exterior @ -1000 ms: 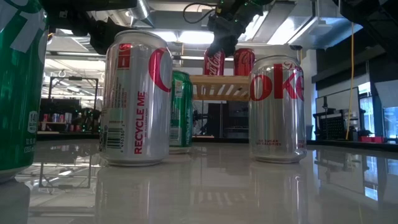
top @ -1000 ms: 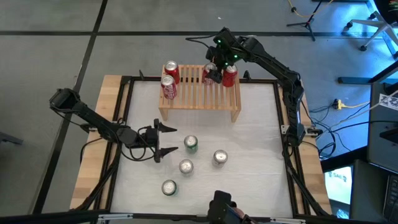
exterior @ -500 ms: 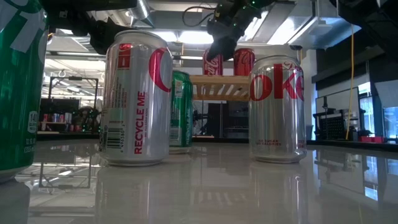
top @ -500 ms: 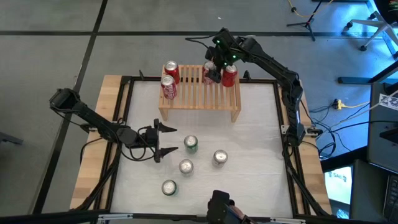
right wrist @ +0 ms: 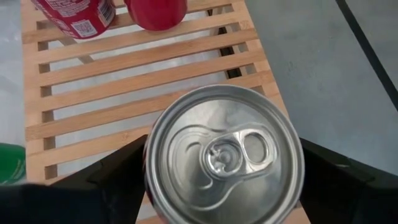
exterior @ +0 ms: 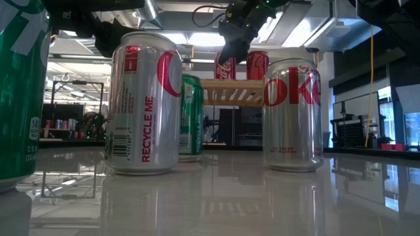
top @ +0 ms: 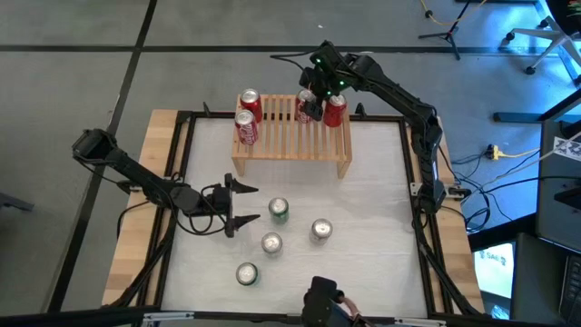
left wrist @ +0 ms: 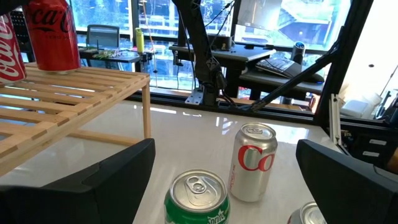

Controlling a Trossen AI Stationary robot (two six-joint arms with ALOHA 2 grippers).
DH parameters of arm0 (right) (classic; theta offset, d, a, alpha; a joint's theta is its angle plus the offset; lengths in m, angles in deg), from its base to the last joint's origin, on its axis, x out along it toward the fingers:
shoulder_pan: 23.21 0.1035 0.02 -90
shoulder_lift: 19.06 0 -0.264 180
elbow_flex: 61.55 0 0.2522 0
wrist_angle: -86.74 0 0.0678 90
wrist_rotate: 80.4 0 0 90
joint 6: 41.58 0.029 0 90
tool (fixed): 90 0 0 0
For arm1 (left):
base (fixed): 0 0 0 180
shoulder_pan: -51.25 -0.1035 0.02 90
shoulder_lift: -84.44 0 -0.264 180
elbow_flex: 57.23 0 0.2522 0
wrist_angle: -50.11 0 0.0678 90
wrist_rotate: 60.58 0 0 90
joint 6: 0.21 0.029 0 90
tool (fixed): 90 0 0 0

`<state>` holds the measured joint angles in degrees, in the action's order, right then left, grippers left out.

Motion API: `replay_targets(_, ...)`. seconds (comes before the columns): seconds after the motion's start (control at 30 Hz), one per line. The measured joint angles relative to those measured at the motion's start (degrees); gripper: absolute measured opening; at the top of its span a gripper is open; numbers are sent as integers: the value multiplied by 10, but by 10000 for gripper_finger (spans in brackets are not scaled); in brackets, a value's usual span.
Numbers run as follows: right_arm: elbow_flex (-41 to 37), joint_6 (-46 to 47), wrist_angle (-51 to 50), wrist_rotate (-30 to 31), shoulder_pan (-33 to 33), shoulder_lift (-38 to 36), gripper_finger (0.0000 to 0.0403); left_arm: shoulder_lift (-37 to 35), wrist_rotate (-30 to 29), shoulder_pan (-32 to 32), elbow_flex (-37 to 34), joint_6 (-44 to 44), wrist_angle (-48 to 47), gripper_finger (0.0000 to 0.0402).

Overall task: Place canned beverage on shelf
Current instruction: Put the red white soda can on the shelf

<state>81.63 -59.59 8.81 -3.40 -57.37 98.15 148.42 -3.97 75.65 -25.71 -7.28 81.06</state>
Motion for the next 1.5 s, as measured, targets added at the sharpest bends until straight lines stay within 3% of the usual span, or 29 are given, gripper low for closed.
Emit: replay_targets(1.5,1,1,11,-1,0,-2,342,0,0,0,0,0,0,381)
